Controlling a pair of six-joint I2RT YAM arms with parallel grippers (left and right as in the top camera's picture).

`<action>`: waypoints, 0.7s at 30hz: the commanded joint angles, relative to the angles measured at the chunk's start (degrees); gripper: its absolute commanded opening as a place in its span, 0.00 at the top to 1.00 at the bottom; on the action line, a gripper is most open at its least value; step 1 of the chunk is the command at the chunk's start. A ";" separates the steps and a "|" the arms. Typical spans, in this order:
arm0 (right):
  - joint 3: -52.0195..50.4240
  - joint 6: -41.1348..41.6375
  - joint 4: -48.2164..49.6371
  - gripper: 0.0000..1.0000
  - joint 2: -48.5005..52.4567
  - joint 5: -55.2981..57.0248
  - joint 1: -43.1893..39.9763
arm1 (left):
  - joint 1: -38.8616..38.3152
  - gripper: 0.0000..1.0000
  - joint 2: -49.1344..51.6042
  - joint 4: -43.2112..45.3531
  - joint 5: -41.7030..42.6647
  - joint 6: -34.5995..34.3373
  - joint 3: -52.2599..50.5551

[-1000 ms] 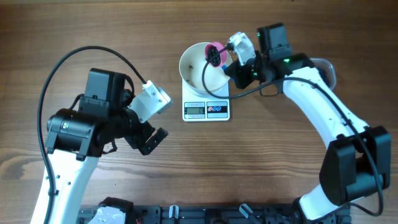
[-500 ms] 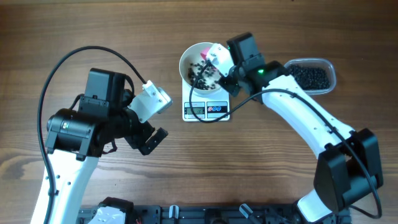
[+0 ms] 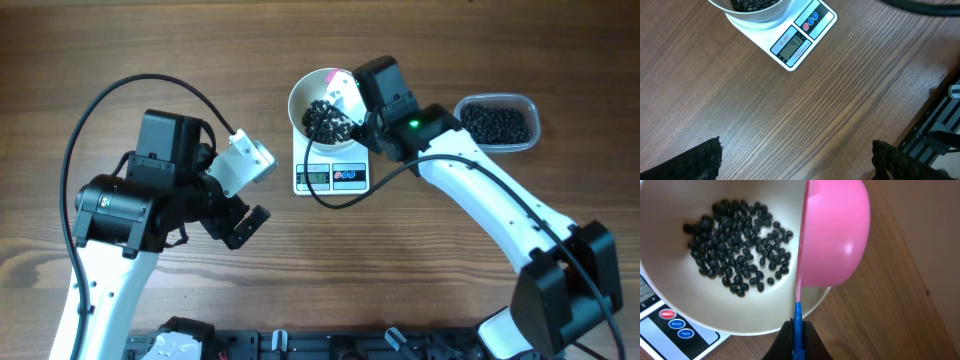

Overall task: Scoop item into bowl and weigh 150g on scale
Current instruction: 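Tip the scoop to pour beans into the white bowl, then move the empty scoop back right to the bean tub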

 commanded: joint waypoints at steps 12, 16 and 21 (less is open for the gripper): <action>0.35 30.53 -11.47 0.96 -16.59 1.68 -14.25 | 0.31 0.00 0.24 0.02 0.07 1.25 0.33; 0.35 38.99 -18.32 0.96 -19.67 1.68 -19.98 | 0.31 0.00 0.24 0.02 0.07 1.25 0.33; 0.35 44.83 -26.67 0.96 -20.61 1.73 -24.00 | 0.31 0.00 0.24 0.02 0.07 1.25 0.33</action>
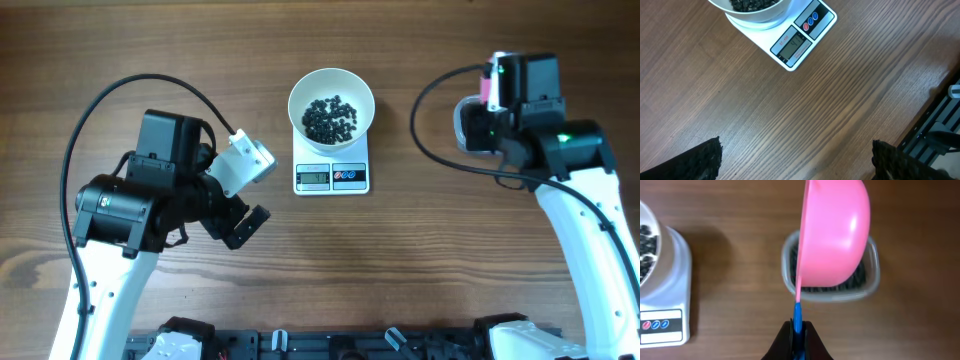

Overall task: Scoop item into bowl and weigh 150g on scale
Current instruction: 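Move the empty scoop back right to the bean tub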

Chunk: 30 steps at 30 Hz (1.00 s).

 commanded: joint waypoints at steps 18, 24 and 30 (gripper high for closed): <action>0.31 -7.52 -10.25 0.96 2.54 2.71 -9.22 | 0.31 0.00 0.24 0.02 0.09 1.25 0.33; 0.31 -14.86 -8.15 0.96 11.52 4.04 -9.22 | 0.31 0.00 0.24 0.02 0.09 1.25 0.33; 0.31 -22.49 0.28 0.96 15.82 5.66 -9.42 | 0.31 0.00 0.24 0.02 0.09 1.25 0.33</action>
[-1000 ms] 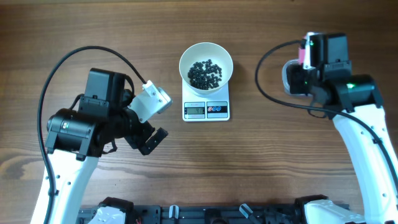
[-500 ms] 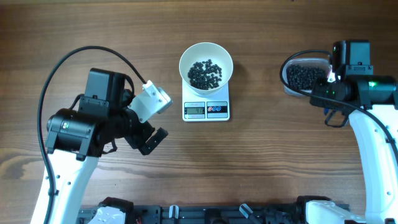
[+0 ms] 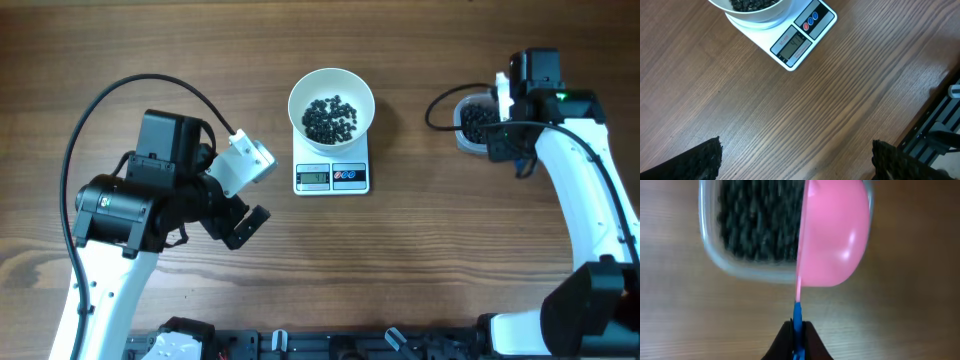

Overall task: Scoop item into bowl and weigh 150g on scale
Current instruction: 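Move the empty scoop back right to the bean tub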

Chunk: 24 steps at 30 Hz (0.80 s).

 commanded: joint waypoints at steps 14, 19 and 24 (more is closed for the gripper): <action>0.33 -18.99 6.84 0.96 10.19 2.97 -4.70 | 0.33 0.00 0.24 0.07 0.07 1.27 0.33; 0.33 -19.93 8.85 0.96 13.14 3.32 -4.72 | 0.33 0.00 0.24 0.07 0.07 1.27 0.33; 0.35 -19.80 8.61 0.96 13.33 -8.11 -4.68 | 0.33 0.00 0.24 0.07 0.07 1.27 0.33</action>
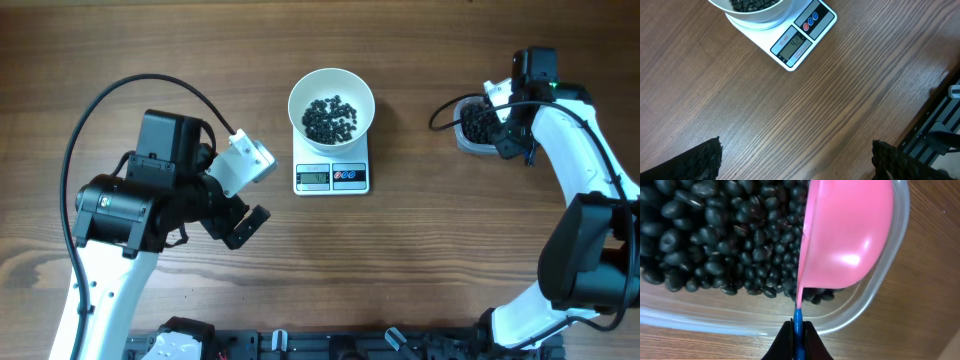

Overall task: Scoop item into bowl and weigh 150g on scale
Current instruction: 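Move the empty scoop back right to the bean tub, then scoop more black beans from the tub with the right gripper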

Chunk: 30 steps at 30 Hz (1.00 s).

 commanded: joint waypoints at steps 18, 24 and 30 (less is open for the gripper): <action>0.35 1.11 -3.54 0.96 1.66 -26.25 -0.79 | 0.31 0.00 0.24 0.02 0.09 1.27 0.33; 0.33 2.38 -5.27 0.96 1.68 -33.07 -3.93 | 0.31 0.00 0.24 0.02 0.09 1.27 0.33; 0.33 2.64 -5.92 0.96 2.03 -35.80 -7.63 | 0.31 0.00 0.24 0.02 0.09 1.27 0.33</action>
